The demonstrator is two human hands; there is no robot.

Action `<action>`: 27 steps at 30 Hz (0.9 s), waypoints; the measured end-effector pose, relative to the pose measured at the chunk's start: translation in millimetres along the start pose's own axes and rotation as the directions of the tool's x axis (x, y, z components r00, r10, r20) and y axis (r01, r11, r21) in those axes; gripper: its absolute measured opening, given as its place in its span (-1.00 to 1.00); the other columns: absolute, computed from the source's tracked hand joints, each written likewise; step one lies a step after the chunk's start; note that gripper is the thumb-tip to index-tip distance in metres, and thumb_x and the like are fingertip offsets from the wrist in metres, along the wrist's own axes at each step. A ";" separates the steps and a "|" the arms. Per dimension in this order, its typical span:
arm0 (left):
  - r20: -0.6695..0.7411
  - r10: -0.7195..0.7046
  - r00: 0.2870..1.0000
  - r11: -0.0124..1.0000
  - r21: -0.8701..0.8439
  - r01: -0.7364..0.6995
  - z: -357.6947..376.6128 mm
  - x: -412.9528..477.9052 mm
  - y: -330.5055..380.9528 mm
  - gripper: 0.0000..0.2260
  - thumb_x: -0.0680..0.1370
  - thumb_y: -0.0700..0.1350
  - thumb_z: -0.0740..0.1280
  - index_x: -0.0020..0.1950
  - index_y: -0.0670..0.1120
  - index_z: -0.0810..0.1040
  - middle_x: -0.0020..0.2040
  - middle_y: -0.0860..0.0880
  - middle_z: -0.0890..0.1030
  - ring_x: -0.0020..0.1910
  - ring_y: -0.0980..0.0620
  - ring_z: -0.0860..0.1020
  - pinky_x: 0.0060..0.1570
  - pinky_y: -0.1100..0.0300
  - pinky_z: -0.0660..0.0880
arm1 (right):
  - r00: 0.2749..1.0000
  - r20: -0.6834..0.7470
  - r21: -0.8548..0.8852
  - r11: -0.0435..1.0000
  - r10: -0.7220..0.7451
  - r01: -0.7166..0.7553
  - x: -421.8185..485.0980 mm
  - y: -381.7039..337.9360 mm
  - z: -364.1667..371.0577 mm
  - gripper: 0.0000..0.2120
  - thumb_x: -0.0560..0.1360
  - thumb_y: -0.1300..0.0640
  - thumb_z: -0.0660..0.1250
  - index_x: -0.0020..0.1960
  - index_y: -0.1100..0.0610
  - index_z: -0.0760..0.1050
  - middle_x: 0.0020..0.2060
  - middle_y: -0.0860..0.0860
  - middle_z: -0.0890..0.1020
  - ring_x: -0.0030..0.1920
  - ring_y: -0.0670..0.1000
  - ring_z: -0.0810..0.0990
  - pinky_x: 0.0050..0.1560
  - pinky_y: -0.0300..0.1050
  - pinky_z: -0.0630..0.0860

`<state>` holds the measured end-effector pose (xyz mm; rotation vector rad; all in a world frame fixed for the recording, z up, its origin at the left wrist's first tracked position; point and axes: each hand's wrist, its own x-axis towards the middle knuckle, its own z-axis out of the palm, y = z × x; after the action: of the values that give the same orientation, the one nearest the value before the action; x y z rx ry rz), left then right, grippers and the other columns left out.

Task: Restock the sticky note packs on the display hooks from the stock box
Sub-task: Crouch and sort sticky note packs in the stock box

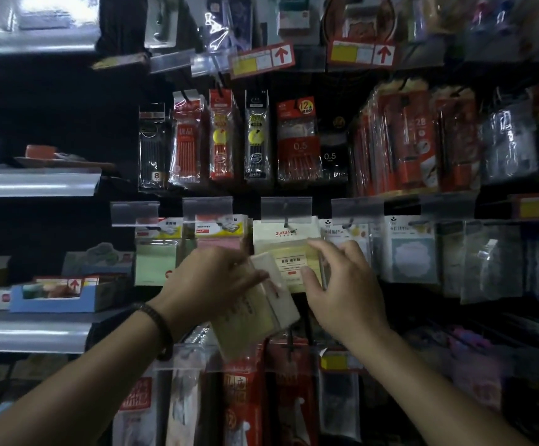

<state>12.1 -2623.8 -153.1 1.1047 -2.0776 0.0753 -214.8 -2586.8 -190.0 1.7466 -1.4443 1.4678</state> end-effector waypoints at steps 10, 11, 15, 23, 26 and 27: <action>-0.144 -0.191 0.971 0.692 -0.721 0.029 28.9 -35.0 22.1 -0.72 0.71 0.08 0.24 0.17 -0.10 0.58 0.03 -0.13 0.70 -0.05 -0.15 0.73 -0.07 -0.14 0.74 | 0.990 0.017 0.675 0.729 0.139 -0.114 -47.5 -23.8 16.2 -0.59 0.62 0.10 0.45 0.39 -0.27 0.57 -0.27 -0.03 0.70 -0.46 -0.12 0.55 -0.47 -0.15 0.49; -0.121 -0.190 0.974 0.668 -0.743 0.038 30.9 -35.1 24.1 -0.73 0.71 0.08 0.23 0.18 -0.10 0.57 0.05 -0.13 0.70 -0.03 -0.15 0.72 -0.05 -0.14 0.73 | 0.987 0.011 0.683 0.720 0.157 -0.123 -45.6 -23.1 20.3 -0.63 0.62 0.12 0.45 0.33 -0.27 0.61 -0.31 -0.03 0.70 -0.49 -0.12 0.51 -0.47 -0.16 0.45; -0.128 -0.174 0.976 0.664 -0.748 0.021 37.6 -34.2 22.7 -0.82 0.69 -0.01 0.32 0.29 0.02 0.49 0.13 -0.06 0.68 0.05 -0.01 0.73 -0.03 -0.07 0.74 | 0.970 0.034 0.733 0.654 0.240 -0.187 -33.8 -16.4 28.3 -0.69 0.62 0.19 0.44 0.24 -0.18 0.67 -0.03 -0.11 0.76 -0.14 -0.05 0.76 -0.18 0.11 0.73; -0.344 0.005 0.939 0.842 -0.505 -0.189 39.4 -17.6 7.7 -0.62 0.62 -0.19 0.46 0.36 0.15 0.53 0.05 0.04 0.67 0.00 0.18 0.70 -0.12 0.27 0.68 | 0.972 -0.090 0.676 0.730 0.216 -0.100 -8.3 -5.2 31.4 -0.63 0.57 0.21 0.51 0.28 -0.14 0.66 0.05 -0.08 0.68 0.03 -0.03 0.71 0.08 -0.09 0.70; -0.376 0.046 0.926 0.886 -0.412 -0.211 40.5 -8.1 2.7 -0.61 0.61 -0.14 0.48 0.40 0.14 0.59 0.15 0.12 0.66 0.02 0.19 0.69 -0.01 0.24 0.68 | 0.967 -0.207 0.571 0.821 0.150 -0.005 -0.3 -7.0 27.0 -0.65 0.55 0.24 0.52 0.30 0.01 0.67 0.00 -0.12 0.62 0.01 -0.15 0.62 0.01 -0.39 0.57; -0.391 0.063 0.918 0.902 -0.371 -0.220 40.8 -4.6 1.1 -0.60 0.61 -0.13 0.47 0.42 0.14 0.59 0.19 0.15 0.63 0.04 0.19 0.67 0.02 0.24 0.68 | 0.964 -0.231 0.552 0.834 0.133 0.017 1.9 -7.8 26.3 -0.65 0.54 0.24 0.52 0.30 0.04 0.67 0.00 -0.14 0.62 0.01 -0.19 0.60 0.00 -0.44 0.53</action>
<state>-11.6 -2635.5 -184.5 0.6208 -1.7229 -0.0734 -196.5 -2606.6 -195.1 1.7243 -0.9988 2.2212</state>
